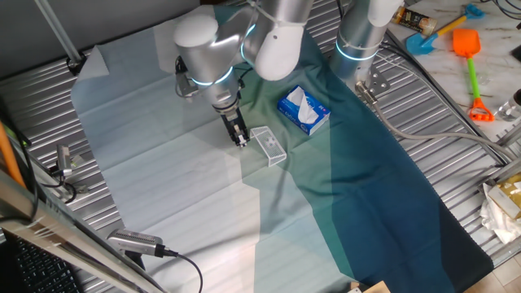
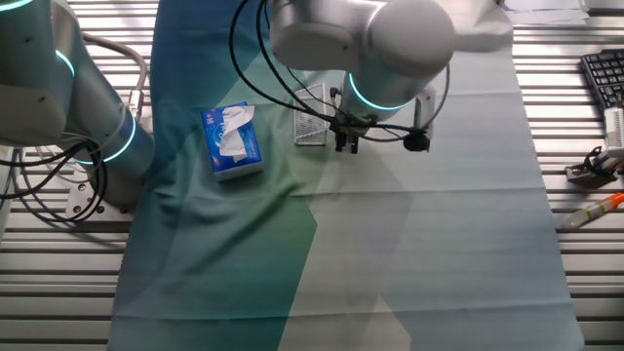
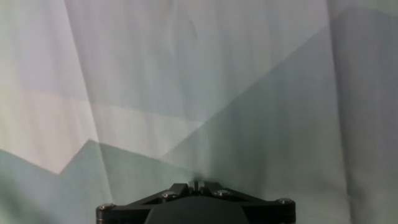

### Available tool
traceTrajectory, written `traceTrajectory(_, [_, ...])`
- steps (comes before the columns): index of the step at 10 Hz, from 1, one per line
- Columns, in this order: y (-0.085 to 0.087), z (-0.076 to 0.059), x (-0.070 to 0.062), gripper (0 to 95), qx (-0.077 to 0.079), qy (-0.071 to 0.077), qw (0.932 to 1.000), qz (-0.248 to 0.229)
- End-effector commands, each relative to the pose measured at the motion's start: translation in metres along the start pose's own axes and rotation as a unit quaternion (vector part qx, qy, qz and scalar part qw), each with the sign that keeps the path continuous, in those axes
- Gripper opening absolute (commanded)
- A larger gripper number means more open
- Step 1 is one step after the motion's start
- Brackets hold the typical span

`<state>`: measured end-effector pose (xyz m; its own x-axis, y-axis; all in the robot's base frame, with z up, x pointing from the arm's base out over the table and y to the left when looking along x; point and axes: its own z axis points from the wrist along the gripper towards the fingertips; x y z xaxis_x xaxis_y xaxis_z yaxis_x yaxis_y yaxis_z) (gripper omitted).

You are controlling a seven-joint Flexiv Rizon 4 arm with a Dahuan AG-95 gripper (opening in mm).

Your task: Push the soccer ball into the goal

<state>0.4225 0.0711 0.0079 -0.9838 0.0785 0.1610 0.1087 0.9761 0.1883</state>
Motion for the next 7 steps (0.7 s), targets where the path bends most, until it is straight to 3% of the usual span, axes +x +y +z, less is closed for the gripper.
traceTrajectory(1, [-0.003, -0.005, -0.007, 0.0, 0.008, -0.002, 1.0000, -0.001])
traceTrajectory(3, [-0.006, -0.011, -0.016, 0.0, 0.009, 0.000, 1.0000, -0.001])
traceTrajectory(5, [-0.005, -0.015, -0.022, 0.0, 0.025, -0.001, 0.9997, -0.002])
traceTrajectory(7, [-0.002, -0.018, -0.025, 0.0, 0.032, -0.005, 0.9995, -0.008])
